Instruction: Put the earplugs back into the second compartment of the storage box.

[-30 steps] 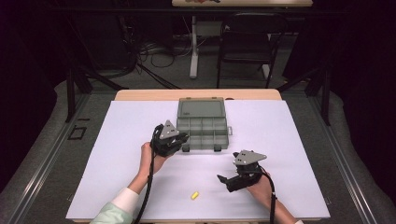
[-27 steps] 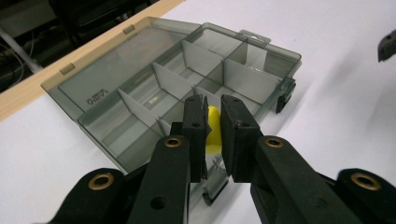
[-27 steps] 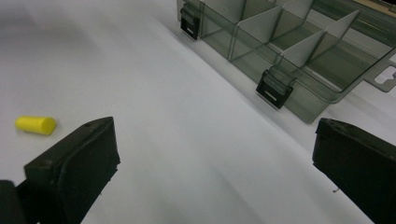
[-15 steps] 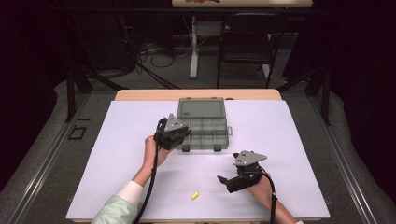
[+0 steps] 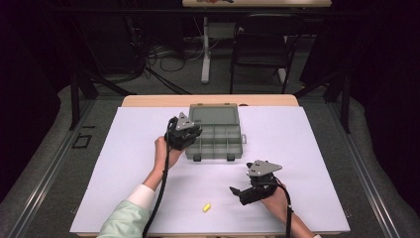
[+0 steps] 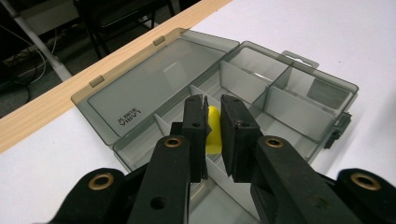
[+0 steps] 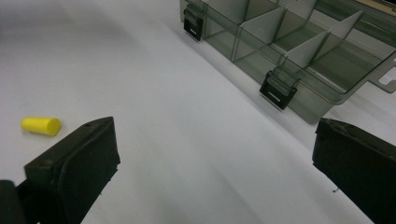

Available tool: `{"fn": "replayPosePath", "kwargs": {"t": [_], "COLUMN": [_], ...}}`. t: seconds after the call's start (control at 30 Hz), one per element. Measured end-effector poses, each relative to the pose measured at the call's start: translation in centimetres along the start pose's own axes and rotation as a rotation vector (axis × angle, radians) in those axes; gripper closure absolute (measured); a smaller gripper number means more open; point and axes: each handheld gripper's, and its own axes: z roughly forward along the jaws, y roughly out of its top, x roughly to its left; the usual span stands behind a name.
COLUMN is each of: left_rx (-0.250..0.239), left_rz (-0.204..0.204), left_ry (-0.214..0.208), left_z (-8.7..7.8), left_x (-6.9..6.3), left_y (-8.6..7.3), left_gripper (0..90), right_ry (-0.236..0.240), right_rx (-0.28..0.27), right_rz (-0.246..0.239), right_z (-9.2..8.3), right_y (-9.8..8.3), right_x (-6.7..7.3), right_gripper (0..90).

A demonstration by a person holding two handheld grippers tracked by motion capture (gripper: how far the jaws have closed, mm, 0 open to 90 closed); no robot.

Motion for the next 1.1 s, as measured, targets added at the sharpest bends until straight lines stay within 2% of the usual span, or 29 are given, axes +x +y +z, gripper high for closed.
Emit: {"fn": "replayPosePath", "kwargs": {"t": [0.5,0.87,1.1], "left_rx": [0.037,0.048,0.073], "left_rz": [-0.031,-0.035,-0.031], "left_ry": [0.028,0.029,0.022], "left_z": [2.4,3.5,4.6], "left_x": [1.1,1.0,0.7], "left_y": [0.4,0.8,0.9], "left_gripper": [80.5,80.5,80.1], "right_ry": [-0.006,-0.002,-0.002], "right_rx": [0.008,0.006,0.009], "right_rz": [0.002,0.003,0.002], "right_z": [0.1,0.1,0.2], "right_y": [-0.1,-0.1,-0.1], "right_x": [-0.1,-0.2,-0.2], "right_gripper": [0.0,0.0,0.0]}}
